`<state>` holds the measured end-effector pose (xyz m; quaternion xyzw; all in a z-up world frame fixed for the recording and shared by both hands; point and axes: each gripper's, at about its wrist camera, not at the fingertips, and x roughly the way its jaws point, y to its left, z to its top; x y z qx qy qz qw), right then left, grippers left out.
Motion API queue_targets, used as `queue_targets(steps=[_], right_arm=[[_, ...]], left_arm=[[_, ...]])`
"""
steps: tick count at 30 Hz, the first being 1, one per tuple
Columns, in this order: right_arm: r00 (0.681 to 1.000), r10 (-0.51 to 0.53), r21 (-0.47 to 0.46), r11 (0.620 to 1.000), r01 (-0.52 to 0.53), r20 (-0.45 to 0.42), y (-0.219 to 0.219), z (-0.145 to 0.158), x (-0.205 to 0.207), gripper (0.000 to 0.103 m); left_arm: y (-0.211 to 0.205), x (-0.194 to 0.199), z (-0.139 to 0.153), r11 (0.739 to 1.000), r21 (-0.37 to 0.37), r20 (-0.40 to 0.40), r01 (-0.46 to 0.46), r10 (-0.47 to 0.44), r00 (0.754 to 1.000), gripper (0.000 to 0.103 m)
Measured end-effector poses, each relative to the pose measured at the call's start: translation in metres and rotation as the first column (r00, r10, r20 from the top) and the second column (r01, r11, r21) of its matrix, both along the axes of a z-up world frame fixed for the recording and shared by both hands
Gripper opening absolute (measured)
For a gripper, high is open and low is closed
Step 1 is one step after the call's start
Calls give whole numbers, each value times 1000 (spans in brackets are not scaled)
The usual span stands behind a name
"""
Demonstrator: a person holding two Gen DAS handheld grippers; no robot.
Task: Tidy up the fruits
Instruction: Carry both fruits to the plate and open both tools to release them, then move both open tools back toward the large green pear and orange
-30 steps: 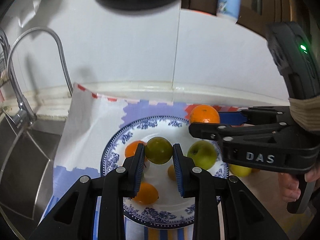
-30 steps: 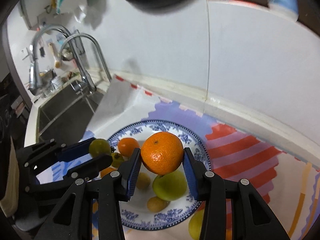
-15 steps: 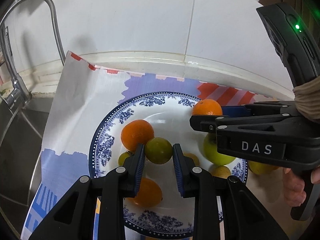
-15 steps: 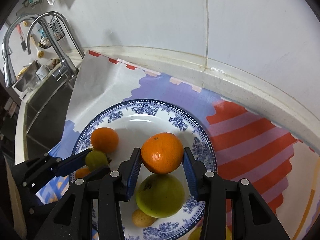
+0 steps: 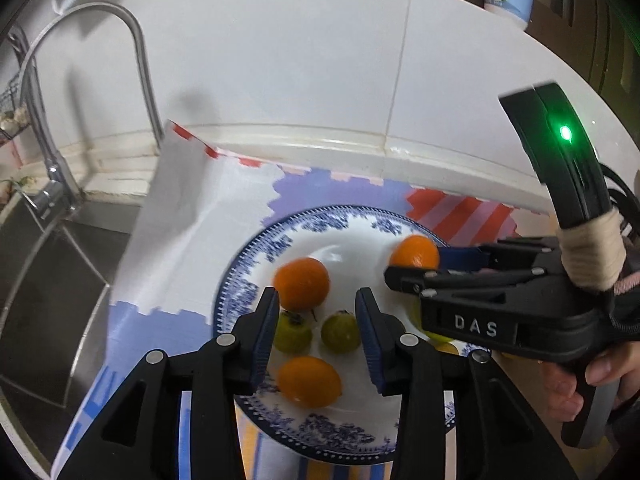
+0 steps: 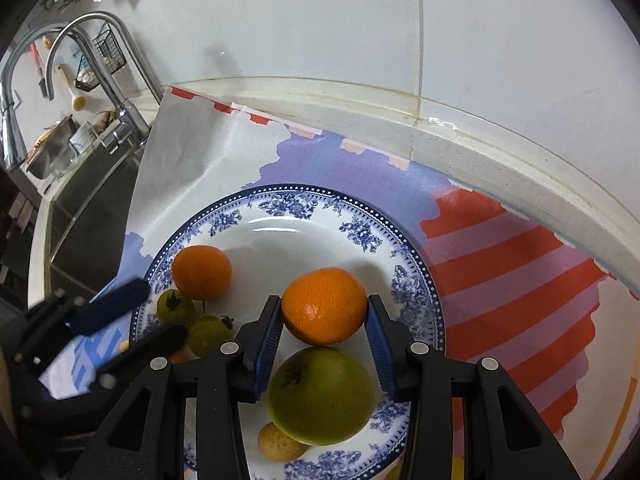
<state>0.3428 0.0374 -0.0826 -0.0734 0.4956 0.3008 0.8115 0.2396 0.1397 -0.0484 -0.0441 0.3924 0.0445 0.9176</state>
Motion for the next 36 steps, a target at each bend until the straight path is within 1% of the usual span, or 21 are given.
queue_targets(steps=[3,5,13,16,19,22,25,28,30,32,36], right_arm=[[1000,1,7,1000,-1,1,-1,1,-3,43],[1000,1,17,1000,-1,5,-3,4,-6,44],[991,-19,44,999,13,132,-24,38,-35,44],[979,-45,48,998,36,197,-38,55,-52,44],[969,-72,64,996,59,237,-52,68,-67,44],[958,-98,75,994,81,270,-66,79,-81,44],[944,-130,88,990,109,302,-81,89,-96,50],[937,-150,101,987,124,316,-95,97,-108,51],[931,-166,110,984,138,326,-105,102,-116,51],[924,-175,109,983,146,341,-113,106,-123,55],[911,-199,114,979,168,361,-130,111,-137,56]], left_arm=[[2,-2,3,1000,17,10,-12,12,1000,42],[4,-4,5,1000,13,14,-15,15,1000,42],[-1,-20,21,1000,-1,64,-16,16,998,43],[-7,-29,31,1000,-2,95,-1,2,995,45],[-15,-39,41,1000,-7,126,19,-18,992,47],[-26,-49,52,999,-9,157,46,-44,987,51],[-37,-58,60,997,-5,183,72,-70,981,56],[-50,-67,68,995,5,205,99,-98,974,62],[-58,-73,74,993,13,224,118,-118,967,68],[-65,-78,78,991,20,239,136,-136,961,69],[-80,-87,82,985,45,258,165,-171,951,73]])
